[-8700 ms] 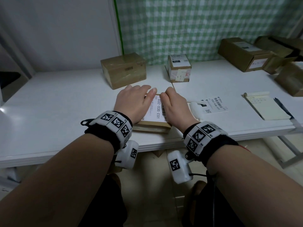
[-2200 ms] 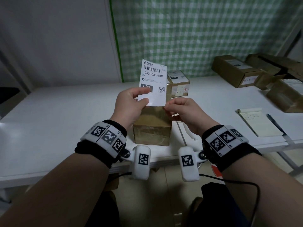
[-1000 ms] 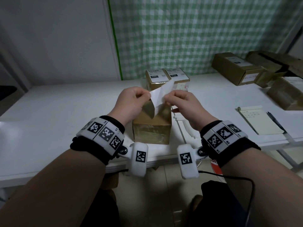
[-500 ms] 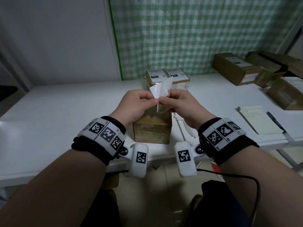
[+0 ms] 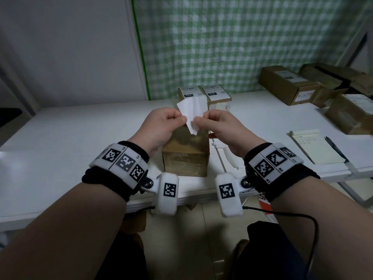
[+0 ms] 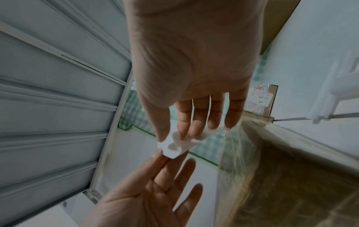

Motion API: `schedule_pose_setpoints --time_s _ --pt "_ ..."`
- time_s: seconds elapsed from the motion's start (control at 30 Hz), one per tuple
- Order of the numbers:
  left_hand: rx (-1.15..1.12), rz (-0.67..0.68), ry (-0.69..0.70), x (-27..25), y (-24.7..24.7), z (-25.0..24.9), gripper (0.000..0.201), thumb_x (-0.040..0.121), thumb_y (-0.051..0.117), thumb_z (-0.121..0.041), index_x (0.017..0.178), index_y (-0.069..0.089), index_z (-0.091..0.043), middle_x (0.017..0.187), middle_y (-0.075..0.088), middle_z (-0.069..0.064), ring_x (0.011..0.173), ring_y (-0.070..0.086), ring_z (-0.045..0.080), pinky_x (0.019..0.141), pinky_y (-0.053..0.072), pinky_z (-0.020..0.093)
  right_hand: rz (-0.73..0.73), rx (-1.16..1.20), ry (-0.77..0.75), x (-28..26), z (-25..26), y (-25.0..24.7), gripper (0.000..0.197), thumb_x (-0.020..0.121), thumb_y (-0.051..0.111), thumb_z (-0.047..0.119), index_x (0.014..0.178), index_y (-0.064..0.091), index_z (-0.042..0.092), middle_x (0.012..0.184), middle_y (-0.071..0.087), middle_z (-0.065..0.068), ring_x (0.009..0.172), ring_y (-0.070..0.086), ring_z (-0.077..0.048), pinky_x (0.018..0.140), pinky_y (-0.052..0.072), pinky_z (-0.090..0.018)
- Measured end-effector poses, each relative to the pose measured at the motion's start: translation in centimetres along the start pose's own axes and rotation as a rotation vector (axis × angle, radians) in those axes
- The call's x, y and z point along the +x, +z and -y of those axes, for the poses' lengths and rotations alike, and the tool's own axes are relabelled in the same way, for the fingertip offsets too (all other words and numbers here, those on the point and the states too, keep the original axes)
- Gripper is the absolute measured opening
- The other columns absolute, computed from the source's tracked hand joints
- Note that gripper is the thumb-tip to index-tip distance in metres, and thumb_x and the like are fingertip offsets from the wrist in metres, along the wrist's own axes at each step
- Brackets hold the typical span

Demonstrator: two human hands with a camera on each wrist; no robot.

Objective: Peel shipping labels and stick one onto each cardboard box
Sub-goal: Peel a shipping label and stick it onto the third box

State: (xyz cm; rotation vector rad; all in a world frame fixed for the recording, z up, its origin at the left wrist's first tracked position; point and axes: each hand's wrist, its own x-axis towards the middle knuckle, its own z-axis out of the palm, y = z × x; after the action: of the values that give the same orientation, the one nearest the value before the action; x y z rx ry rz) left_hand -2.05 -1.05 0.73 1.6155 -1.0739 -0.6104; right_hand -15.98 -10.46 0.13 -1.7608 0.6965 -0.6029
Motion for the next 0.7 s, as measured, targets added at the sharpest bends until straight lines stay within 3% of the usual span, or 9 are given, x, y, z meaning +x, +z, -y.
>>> schedule_pose_setpoints --time_s 0.17,0.23,0.37,0.47,0.53,0.6,0.7 --pt "-0.066 0.032 -0.041 -0.4 0.3 -0.3 0.028 0.094 0.053 -0.028 0.069 0.064 -0.018 0.075 0.063 0.002 0.072 0.057 0.014 0.069 0.046 0.024 -0.001 -0.005 -0.018 0.0 0.1 0.3 0.028 0.086 0.065 0.014 0.06 0.052 0.017 0.074 0.055 -0.01 0.07 0.048 -0.017 0.067 0.04 -0.026" --pt "-0.066 0.034 -0.05 -0.6 0.4 -0.4 0.03 0.091 0.056 -0.035 0.069 0.064 -0.017 0.071 0.062 -0.001 0.067 0.056 0.011 0.067 0.045 0.023 -0.002 0.007 -0.025 0.0 0.2 0.3 0.027 0.087 0.063 0.014 0.062 0.052 0.016 0.072 0.055 -0.008 0.07 0.048 -0.016 0.065 0.04 -0.024" --pt "0.021 0.012 -0.004 -0.7 0.3 -0.3 0.02 0.084 0.068 -0.023 0.071 0.066 -0.009 0.07 0.059 0.005 0.065 0.053 0.012 0.064 0.043 0.026 0.016 -0.037 -0.033 -0.1 0.4 0.4 0.023 0.088 0.062 0.017 0.066 0.054 0.015 0.08 0.053 -0.012 0.076 0.046 -0.019 0.069 0.039 -0.029" --pt "0.023 0.03 -0.018 -0.6 -0.2 -0.4 0.016 0.084 0.067 -0.018 0.07 0.064 -0.01 0.073 0.06 0.005 0.067 0.053 0.013 0.067 0.044 0.026 -0.03 -0.096 -0.043 -0.1 0.2 -0.1 0.028 0.088 0.061 0.014 0.062 0.049 0.016 0.068 0.047 -0.007 0.065 0.042 -0.016 0.063 0.036 -0.028" --pt "0.042 0.059 -0.021 -0.6 -0.8 -0.5 0.018 0.084 0.067 -0.015 0.067 0.061 -0.012 0.068 0.057 0.002 0.065 0.051 0.01 0.066 0.042 0.02 -0.123 -0.145 -0.023 0.0 -0.1 -0.9 0.032 0.088 0.061 0.013 0.059 0.048 0.018 0.061 0.044 0.002 0.054 0.037 -0.011 0.052 0.035 -0.02" --pt "0.07 0.089 -0.018 -0.6 -1.3 -0.6 0.023 0.084 0.067 -0.012 0.063 0.058 -0.013 0.057 0.054 -0.008 0.053 0.047 0.0 0.056 0.038 0.01 -0.192 -0.151 0.003 0.3 -0.5 -1.5 0.029 0.087 0.061 0.012 0.06 0.052 0.019 0.063 0.048 0.003 0.051 0.037 -0.009 0.042 0.035 -0.014" --pt "0.063 0.094 -0.014 -0.6 -1.5 -0.8 0.023 0.082 0.068 -0.01 0.062 0.06 -0.016 0.049 0.055 -0.016 0.048 0.048 -0.006 0.054 0.038 0.007 -0.218 -0.178 0.013 0.6 -0.7 -1.6 0.024 0.084 0.063 0.013 0.063 0.054 0.02 0.066 0.051 0.006 0.054 0.041 -0.008 0.045 0.037 -0.015"
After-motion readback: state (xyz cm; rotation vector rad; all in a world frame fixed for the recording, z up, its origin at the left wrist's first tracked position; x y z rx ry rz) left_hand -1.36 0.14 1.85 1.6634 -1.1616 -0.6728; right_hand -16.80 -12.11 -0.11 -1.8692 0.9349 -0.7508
